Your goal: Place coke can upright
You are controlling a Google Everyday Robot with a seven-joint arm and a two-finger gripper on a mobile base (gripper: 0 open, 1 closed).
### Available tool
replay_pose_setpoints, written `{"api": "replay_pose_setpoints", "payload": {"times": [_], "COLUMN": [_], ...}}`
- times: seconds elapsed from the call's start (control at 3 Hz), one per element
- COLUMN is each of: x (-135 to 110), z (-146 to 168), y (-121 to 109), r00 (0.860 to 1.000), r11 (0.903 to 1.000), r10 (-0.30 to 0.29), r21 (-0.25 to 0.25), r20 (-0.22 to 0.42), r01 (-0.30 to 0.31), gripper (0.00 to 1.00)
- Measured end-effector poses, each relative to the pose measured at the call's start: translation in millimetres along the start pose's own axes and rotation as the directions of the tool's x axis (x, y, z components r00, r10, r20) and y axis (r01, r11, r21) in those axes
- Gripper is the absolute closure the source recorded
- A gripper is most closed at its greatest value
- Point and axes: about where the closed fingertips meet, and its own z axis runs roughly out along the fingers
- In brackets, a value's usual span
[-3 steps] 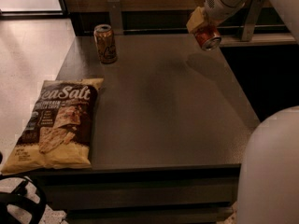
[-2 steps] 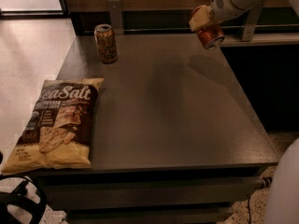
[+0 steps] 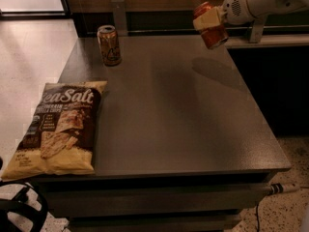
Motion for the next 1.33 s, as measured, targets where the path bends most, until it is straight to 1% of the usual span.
{"api": "replay_pose_setpoints", "payload": {"times": [0.33,0.67,1.0,1.33], "x": [-2.2,-1.2,4.7,14.6], "z": [6.5,11.3,18.2,22.8], "y": [6.4,10.6,12.4,10.7], "r00": [0.993,0.980,0.958,0.938], "r11": [0.9944,0.9841,0.9691,0.9596], "r10": [-0.070,-0.113,-0.150,-0.149], "r21": [-0.073,-0.117,-0.155,-0.183], "r20": [0.092,0.162,0.246,0.313], "r01": [0.077,0.133,0.192,0.214], "gripper": [1.00,1.00,1.00,1.00]}}
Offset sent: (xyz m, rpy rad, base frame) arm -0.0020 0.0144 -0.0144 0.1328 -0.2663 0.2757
